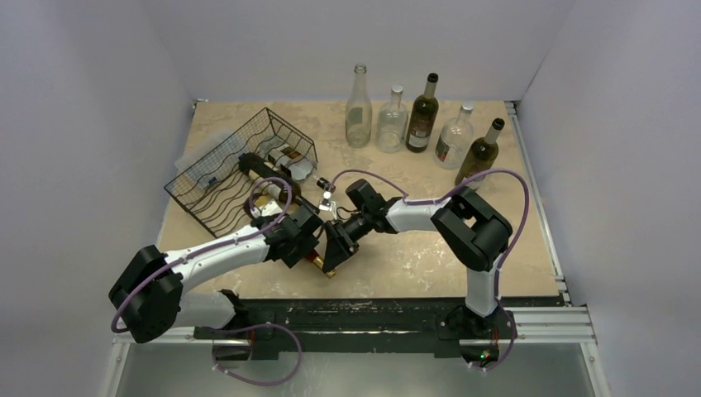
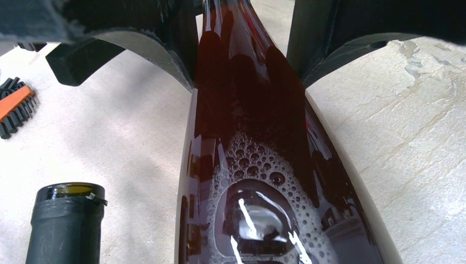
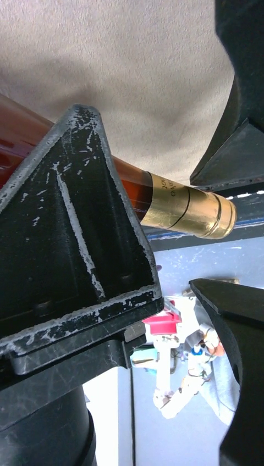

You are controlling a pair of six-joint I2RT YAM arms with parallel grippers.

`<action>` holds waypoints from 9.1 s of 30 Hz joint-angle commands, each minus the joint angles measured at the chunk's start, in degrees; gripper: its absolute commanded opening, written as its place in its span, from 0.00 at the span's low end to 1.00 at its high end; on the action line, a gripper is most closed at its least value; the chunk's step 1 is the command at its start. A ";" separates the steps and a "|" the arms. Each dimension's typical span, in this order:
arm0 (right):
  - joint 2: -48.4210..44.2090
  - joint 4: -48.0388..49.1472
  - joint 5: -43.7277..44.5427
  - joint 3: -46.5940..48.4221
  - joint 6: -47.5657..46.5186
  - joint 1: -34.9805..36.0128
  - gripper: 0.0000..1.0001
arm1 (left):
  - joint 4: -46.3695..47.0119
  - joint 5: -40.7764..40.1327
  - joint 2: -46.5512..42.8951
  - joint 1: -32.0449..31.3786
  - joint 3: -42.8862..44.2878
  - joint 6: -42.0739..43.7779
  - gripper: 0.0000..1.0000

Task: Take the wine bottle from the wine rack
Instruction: Pick up the wine bottle from the wine rack, then place the wine bottle at the center of the board.

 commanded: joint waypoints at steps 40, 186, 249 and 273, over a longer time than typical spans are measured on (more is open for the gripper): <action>2.52 -14.33 -6.35 8.17 -10.63 2.31 0.09 | 0.96 -0.92 -5.95 -2.53 6.49 8.82 0.29; -59.19 -54.26 -0.52 -2.13 -92.73 -22.26 0.99 | 45.86 24.16 -8.32 -20.21 6.27 98.45 0.00; -55.82 -38.32 -5.34 -0.96 -64.16 -25.97 0.00 | 57.61 28.05 -8.11 -19.51 3.01 85.05 0.66; -50.96 -51.62 7.55 16.37 -62.79 -30.70 0.00 | 25.41 21.87 -28.89 -9.68 6.81 88.39 0.85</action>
